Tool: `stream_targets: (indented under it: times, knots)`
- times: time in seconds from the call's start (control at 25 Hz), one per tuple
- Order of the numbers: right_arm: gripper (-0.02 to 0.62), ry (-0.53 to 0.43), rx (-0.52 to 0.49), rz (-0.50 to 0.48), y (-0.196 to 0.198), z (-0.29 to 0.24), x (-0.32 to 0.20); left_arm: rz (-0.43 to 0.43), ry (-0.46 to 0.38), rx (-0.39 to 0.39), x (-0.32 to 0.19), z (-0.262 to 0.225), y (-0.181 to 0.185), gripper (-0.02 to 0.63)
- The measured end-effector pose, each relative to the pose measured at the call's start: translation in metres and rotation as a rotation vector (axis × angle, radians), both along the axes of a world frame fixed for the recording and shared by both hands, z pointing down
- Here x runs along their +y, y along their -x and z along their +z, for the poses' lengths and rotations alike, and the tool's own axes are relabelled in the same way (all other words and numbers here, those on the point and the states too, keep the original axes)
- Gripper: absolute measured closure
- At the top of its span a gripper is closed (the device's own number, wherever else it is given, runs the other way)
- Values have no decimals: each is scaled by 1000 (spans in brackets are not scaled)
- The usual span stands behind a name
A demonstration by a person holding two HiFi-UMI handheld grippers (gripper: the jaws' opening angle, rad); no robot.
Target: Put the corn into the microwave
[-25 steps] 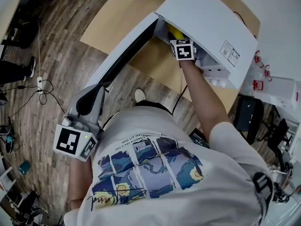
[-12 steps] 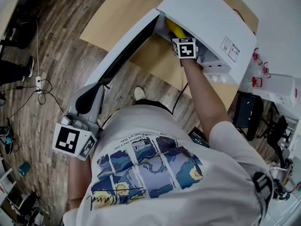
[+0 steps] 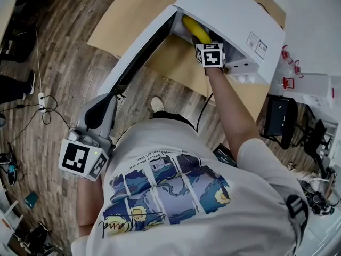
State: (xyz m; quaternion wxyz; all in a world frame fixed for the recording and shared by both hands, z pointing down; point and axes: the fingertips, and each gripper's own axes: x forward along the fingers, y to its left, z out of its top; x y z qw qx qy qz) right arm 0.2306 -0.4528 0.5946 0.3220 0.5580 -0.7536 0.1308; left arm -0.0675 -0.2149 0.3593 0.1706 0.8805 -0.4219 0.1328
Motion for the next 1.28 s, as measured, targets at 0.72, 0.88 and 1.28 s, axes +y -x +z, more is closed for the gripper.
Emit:
stream_targets:
  times: [0.72,0.88,1.28]
  knots:
    - [334,-44,-55,125,-1,-32,109,131,-23,34,55,0,21,598]
    - [334,-48,-69,134,9,-40,137,146,-29,42,70,0,30,598]
    - [334,-72,-119,111,48,-64,214,179,-36,59,118,2,53,598]
